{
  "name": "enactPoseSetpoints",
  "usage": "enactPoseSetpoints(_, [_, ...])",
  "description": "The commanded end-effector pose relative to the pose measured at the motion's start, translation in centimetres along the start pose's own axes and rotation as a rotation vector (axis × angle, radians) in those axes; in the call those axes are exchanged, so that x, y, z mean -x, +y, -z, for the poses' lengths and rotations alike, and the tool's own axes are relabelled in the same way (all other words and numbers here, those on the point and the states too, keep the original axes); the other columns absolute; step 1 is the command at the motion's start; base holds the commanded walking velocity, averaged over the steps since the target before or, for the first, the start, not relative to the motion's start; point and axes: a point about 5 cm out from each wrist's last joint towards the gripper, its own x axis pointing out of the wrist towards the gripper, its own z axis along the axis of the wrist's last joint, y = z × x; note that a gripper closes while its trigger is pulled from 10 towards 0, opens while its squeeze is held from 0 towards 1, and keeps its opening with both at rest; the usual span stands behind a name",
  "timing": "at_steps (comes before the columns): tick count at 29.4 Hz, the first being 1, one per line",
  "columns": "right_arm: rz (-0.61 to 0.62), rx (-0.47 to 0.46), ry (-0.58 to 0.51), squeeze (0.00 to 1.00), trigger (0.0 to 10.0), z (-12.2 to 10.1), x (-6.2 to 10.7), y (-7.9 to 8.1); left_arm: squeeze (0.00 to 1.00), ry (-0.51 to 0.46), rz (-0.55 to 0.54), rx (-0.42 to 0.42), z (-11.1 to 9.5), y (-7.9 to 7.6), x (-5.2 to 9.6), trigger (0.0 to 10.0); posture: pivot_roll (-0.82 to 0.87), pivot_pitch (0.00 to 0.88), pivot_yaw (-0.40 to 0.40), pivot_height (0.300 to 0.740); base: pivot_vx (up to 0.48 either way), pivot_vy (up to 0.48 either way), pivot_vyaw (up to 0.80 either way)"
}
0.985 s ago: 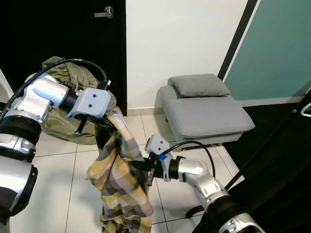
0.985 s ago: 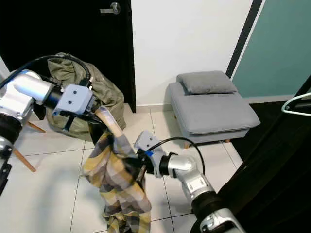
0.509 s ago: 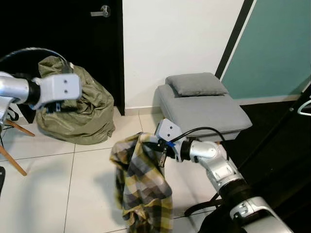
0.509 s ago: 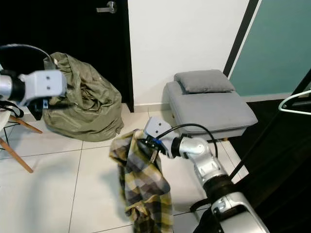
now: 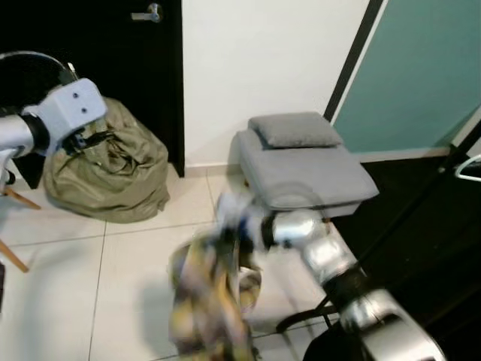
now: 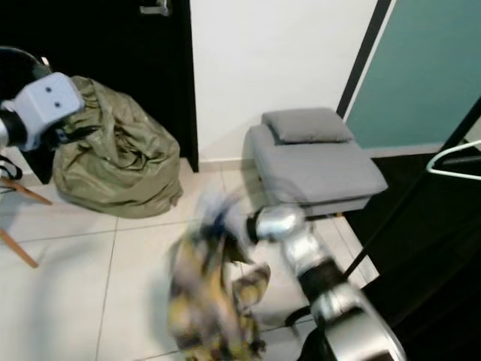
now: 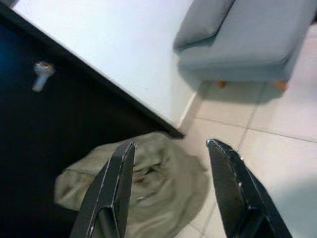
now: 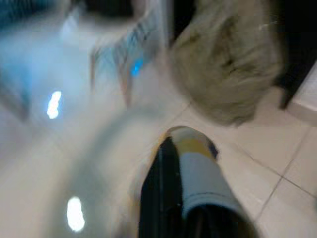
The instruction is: Hang hanger
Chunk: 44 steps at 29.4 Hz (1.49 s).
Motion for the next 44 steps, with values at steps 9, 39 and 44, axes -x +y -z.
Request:
enactPoseSetpoints(9, [0.549,-0.55,-0.277,0.0,0.0,-0.1,1.3,-4.0,0.0,-0.038,0.081,0.137,0.0,-3.3,-1.5,10.0,-0.02,0.203,-0.095,0.74,0.0,0.0,0.0])
enactPoseSetpoints(39, [0.891,-1.307,-0.034,0.0,0.0,-1.5,-2.0,-0.8,0.06,0.03,0.063,0.734,-4.4,-22.0,-5.4,10.0,-0.05,0.228,-0.098,0.74,0.0,0.0,0.0])
enactPoseSetpoints(44, [0.904,-1.324,-0.046,0.0,0.0,-1.9,-1.9,-0.8,0.0,0.073,-0.033,0.684,-4.3,-22.4,-5.6,10.0,-0.06,0.23,-0.099,0.74,0.0,0.0,0.0])
